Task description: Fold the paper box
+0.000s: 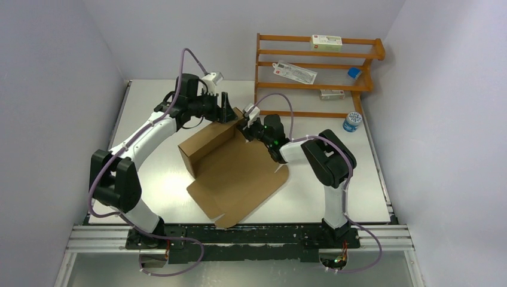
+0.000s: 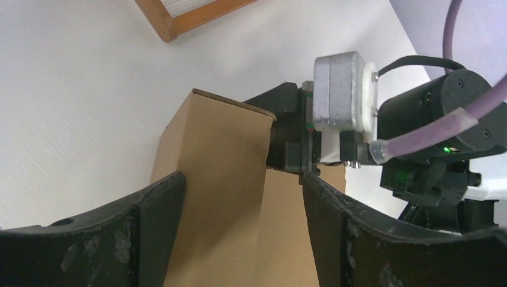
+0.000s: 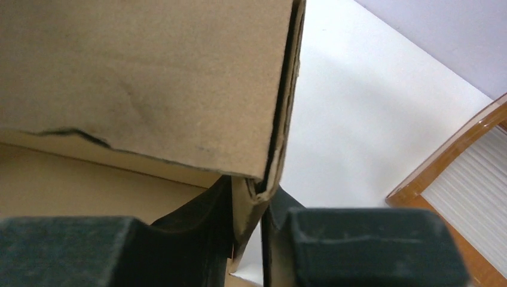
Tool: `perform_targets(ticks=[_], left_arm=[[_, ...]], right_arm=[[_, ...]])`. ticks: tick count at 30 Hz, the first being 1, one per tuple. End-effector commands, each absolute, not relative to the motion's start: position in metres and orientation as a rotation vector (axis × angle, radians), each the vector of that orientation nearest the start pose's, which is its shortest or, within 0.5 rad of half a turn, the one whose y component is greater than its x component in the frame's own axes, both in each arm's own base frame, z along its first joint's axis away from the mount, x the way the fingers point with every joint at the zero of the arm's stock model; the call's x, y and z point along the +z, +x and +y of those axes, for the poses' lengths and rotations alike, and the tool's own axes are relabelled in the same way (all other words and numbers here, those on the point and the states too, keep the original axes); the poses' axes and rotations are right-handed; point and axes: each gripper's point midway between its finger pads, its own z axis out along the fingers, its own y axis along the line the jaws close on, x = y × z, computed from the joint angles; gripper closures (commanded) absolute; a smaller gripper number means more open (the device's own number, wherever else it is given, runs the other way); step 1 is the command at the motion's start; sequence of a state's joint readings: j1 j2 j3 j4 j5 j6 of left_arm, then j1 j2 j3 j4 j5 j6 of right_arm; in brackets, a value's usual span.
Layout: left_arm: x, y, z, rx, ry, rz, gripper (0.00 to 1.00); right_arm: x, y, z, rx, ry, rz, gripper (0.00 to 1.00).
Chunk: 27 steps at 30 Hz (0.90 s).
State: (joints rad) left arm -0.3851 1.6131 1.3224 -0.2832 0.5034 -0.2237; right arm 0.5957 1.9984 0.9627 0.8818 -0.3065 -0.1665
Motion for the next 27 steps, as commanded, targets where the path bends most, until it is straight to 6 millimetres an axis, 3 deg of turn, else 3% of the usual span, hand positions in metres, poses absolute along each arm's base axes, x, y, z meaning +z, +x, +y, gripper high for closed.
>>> perform_targets(ticks=[1,7,16,23,27], left_arm=[[0.175,0.361,-0.263,-0.997,0.495,2.274,0.23],[0.174,0.351,-0.269,-1.077,0.507,2.267,0.24],[0.175,0.335,-0.28,-1.2,0.524,2.235,0.24],[0.184,0.315,-0.292,-1.308,0.56,2.186,0.24],[0.192,0.32,-0.284,-1.257,0.524,2.178,0.23]], right_arm=[[0.11,0.425,0.351,0.597,-0.847,1.454,0.82],[0.116,0.435,0.346,0.569,-0.723,1.486,0.99],[0.122,0.433,0.357,0.606,-0.633,1.588,1.0],[0.138,0.435,0.351,0.695,-0.387,1.728,1.0],[0.144,0.426,0.355,0.682,-0.492,1.668,1.0]])
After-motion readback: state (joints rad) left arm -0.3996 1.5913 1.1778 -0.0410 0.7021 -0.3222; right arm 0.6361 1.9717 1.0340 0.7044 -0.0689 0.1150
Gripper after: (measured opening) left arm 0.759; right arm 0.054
